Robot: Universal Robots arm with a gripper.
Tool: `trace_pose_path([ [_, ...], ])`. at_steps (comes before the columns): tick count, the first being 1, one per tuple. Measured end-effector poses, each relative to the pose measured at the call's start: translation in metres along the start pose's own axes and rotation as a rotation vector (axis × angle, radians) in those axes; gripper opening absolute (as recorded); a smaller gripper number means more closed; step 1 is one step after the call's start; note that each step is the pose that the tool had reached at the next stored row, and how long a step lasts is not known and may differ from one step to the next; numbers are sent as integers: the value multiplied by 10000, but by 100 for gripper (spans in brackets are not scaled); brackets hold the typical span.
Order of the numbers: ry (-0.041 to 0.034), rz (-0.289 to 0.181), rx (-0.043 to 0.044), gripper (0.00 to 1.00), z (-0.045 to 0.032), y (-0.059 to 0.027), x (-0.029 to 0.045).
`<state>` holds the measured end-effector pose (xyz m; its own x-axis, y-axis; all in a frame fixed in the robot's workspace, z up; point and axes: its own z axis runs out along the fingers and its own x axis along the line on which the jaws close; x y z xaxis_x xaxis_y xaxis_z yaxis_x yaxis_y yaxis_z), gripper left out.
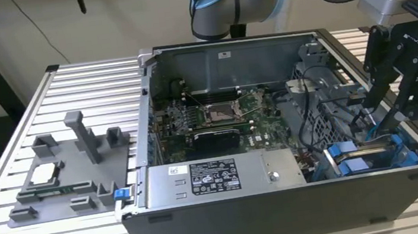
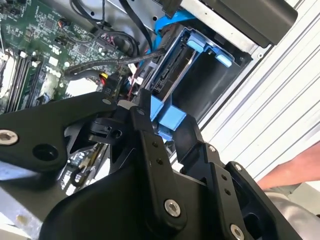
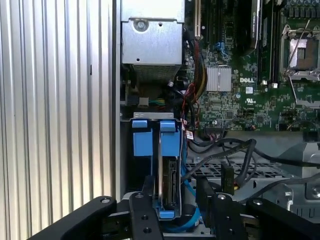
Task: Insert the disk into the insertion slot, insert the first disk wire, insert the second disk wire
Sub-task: 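Insert the disk into the insertion slot, then insert the first disk wire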
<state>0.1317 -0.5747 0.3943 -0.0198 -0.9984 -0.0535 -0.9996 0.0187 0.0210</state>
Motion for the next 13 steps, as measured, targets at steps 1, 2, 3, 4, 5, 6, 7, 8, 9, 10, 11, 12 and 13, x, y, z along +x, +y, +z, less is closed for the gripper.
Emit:
trace_pose_path([
  [1, -2, 1, 4, 100, -10, 2, -13],
  [2, -4, 3, 6, 100, -19, 3, -28],
  [3, -10, 3, 7, 100, -29, 5, -43],
  [4, -18, 5, 7, 100, -37, 7, -55],
  [5, -27, 5, 7, 100, -44, 8, -68],
  [6, -38, 6, 7, 100, -50, 9, -81],
  [7, -47, 6, 7, 100, -53, 11, -94],
  [8, -53, 6, 7, 100, -54, 12, -110],
  [9, -58, 6, 7, 100, -53, 14, -130],
  [10, -60, 6, 6, 100, -52, 16, -151],
  [11, -66, 6, 5, 100, -51, 18, -172],
  [12, -73, 6, 5, 100, -49, 20, -190],
  [13, -81, 6, 5, 100, -48, 22, -209],
])
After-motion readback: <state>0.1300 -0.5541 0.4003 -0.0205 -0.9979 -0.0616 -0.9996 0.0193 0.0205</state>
